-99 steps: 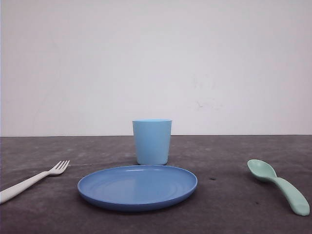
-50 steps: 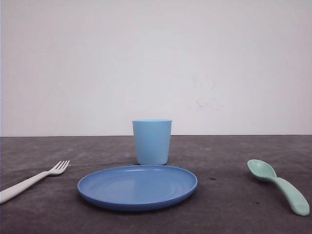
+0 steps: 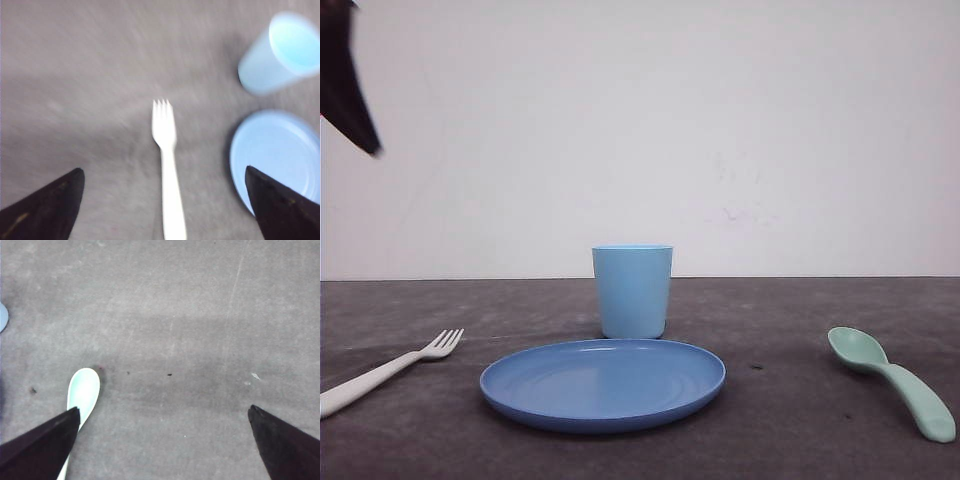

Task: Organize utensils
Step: 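Lower the left gripper onto the white fork and close it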

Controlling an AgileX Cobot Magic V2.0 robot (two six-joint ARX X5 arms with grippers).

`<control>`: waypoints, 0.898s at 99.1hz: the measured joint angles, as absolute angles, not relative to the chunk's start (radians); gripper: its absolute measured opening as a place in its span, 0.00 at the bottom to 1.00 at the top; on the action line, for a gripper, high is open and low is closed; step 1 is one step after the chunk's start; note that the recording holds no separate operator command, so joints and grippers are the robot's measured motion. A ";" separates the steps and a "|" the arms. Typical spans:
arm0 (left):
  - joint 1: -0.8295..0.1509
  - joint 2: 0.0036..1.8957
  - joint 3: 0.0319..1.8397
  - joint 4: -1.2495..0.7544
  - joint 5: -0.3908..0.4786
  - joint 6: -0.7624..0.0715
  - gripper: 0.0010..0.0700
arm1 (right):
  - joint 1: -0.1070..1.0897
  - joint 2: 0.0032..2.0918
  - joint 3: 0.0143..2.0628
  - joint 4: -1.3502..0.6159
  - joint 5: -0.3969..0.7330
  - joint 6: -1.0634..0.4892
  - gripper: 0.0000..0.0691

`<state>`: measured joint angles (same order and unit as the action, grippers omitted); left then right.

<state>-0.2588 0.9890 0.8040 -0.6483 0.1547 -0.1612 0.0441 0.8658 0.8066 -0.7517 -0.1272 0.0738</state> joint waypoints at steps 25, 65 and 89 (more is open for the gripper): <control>-0.407 1.184 0.803 -0.570 0.034 -0.216 0.88 | 0.044 0.866 0.807 -0.752 -0.127 0.074 0.98; -0.480 1.442 0.803 -0.469 -0.028 -0.239 0.78 | 0.044 0.866 0.807 -0.752 -0.127 0.074 0.98; -0.480 1.494 0.803 -0.444 -0.072 -0.255 0.77 | 0.044 0.866 0.807 -0.753 -0.127 0.074 0.98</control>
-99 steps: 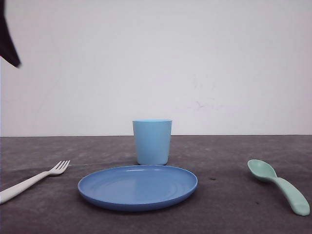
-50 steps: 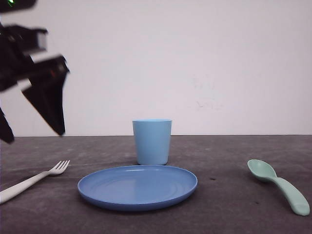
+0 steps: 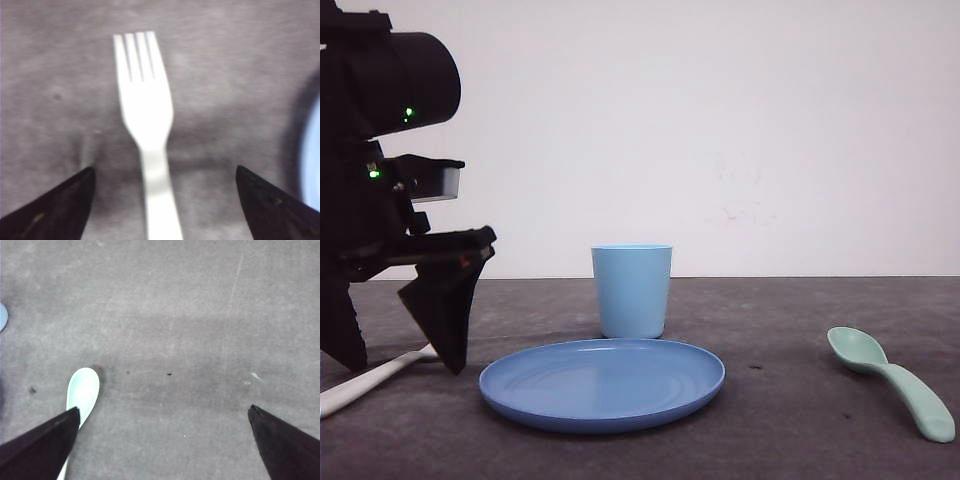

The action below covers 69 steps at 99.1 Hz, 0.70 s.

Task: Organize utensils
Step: 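Lower the left gripper onto the white fork and close it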

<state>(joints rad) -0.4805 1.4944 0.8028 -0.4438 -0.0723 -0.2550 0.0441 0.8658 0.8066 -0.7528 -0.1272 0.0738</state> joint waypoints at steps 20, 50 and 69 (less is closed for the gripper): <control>-0.481 1.498 0.803 -0.440 -0.088 -0.257 0.44 | 0.044 0.866 0.807 -0.753 -0.127 0.073 0.98; -0.483 1.499 0.803 -0.437 -0.088 -0.259 0.05 | 0.044 0.866 0.807 -0.753 -0.127 0.067 0.98; -0.483 1.499 0.803 -0.431 -0.088 -0.258 0.05 | 0.044 0.866 0.807 -0.753 -0.127 0.067 0.98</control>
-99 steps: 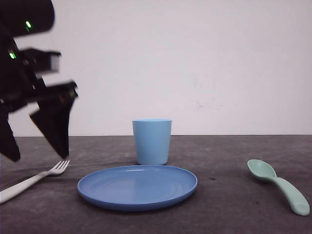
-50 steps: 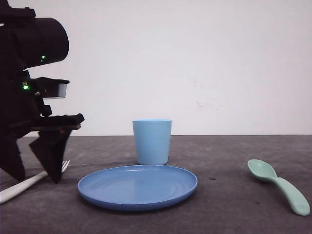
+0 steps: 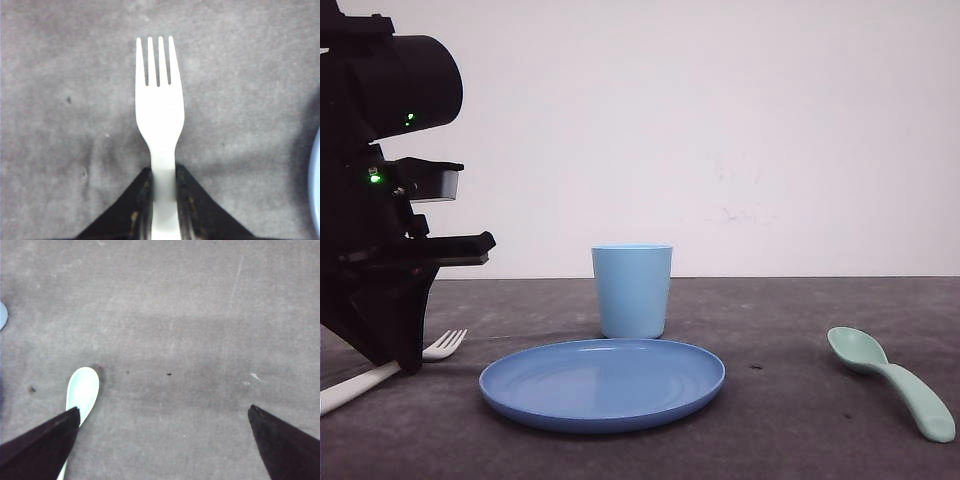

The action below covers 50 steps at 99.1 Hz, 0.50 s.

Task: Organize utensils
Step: 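Lower the left gripper onto the white fork and close it, then lift the white fork with the left gripper and drop it into the cup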

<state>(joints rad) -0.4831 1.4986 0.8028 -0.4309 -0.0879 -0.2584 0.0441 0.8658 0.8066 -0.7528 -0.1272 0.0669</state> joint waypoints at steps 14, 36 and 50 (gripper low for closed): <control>-0.483 1.498 0.803 -0.403 -0.087 -0.256 0.05 | 0.044 0.866 0.807 -0.753 -0.127 0.067 0.98; -0.495 1.402 0.836 -0.342 -0.079 -0.251 0.05 | 0.044 0.866 0.807 -0.757 -0.127 0.067 0.98; -0.507 1.312 0.896 -0.218 -0.058 -0.241 0.05 | 0.044 0.866 0.807 -0.760 -0.127 0.067 0.98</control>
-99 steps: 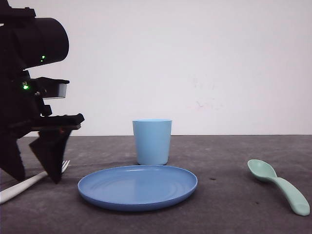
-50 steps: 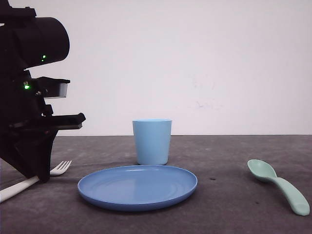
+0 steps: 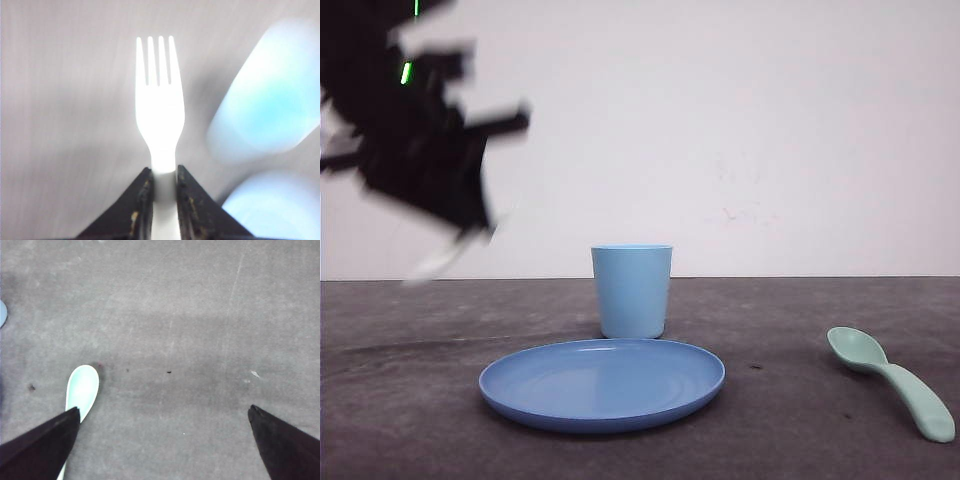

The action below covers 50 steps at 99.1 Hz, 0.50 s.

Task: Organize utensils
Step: 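Lift the white fork with the left gripper and drop it into the cup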

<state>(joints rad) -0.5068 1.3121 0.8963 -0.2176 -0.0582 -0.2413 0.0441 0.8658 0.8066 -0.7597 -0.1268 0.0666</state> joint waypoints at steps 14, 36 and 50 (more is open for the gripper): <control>-0.522 1.270 0.901 -0.013 0.033 -0.235 0.05 | 0.044 0.866 0.807 -0.760 -0.127 0.067 0.98; -0.561 1.329 0.901 0.312 0.082 -0.220 0.05 | 0.044 0.866 0.807 -0.761 -0.127 0.067 0.98; -0.577 1.427 0.901 0.466 0.082 -0.176 0.05 | 0.044 0.866 0.807 -0.762 -0.127 0.067 0.98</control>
